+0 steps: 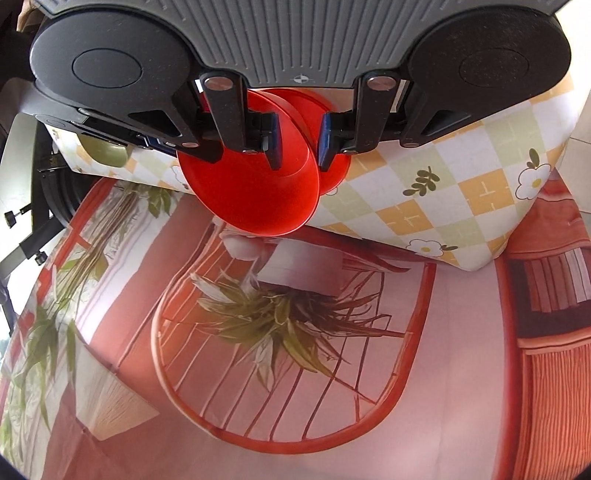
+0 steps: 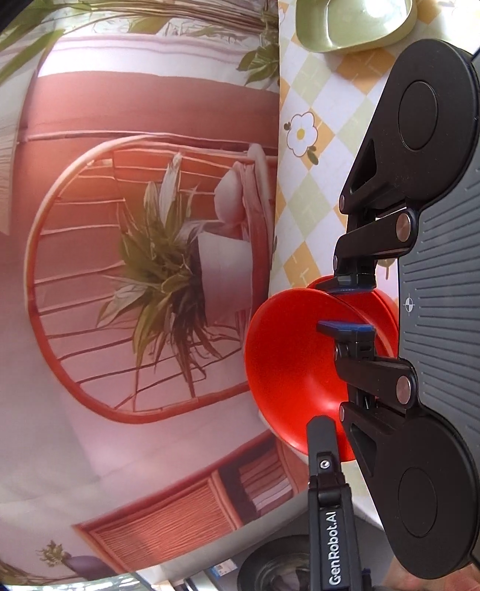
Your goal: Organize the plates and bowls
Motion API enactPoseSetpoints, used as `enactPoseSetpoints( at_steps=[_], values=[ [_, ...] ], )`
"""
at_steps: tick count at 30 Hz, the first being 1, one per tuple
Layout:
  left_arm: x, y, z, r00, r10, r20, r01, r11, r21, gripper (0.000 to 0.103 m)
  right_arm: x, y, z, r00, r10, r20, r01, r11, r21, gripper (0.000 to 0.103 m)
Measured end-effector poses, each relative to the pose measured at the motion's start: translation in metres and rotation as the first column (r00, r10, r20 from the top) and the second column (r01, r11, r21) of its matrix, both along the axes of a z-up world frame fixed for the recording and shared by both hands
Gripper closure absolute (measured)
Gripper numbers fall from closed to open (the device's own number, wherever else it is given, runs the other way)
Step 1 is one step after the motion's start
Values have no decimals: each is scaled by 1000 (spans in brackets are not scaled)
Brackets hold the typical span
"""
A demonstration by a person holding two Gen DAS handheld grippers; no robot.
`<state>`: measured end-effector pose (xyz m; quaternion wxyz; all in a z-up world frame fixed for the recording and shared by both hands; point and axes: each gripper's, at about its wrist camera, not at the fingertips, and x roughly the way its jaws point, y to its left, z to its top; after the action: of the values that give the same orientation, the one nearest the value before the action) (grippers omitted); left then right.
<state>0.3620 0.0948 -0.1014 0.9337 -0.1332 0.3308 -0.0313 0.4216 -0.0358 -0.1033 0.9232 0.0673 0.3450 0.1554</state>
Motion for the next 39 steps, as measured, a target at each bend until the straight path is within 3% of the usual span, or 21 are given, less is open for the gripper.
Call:
enactPoseSetpoints(
  at_steps=[9, 20, 26, 32, 39],
  values=[
    [11, -1, -15, 1000, 15, -22, -15, 1000, 26, 83, 17, 11, -20, 1000, -9, -20, 7, 997, -72, 90],
    [17, -4, -24, 999, 12, -34, -10, 998, 58, 83, 22, 12, -27, 999, -19, -33, 16, 996, -85, 86],
    [15, -4, -25, 998, 52, -38, -49, 996, 75, 59, 13, 10, -22, 1000, -26, -18, 24, 995, -95, 83],
    [0, 9, -11, 991, 125, -36, -124, 992, 28, 58, -3, -2, -5, 999, -46, -13, 46, 998, -46, 83],
    [-35, 5, 18, 993, 113, -20, -109, 987, 117, 57, -43, -30, 12, 988, -145, -54, 150, 985, 87, 81]
  ],
)
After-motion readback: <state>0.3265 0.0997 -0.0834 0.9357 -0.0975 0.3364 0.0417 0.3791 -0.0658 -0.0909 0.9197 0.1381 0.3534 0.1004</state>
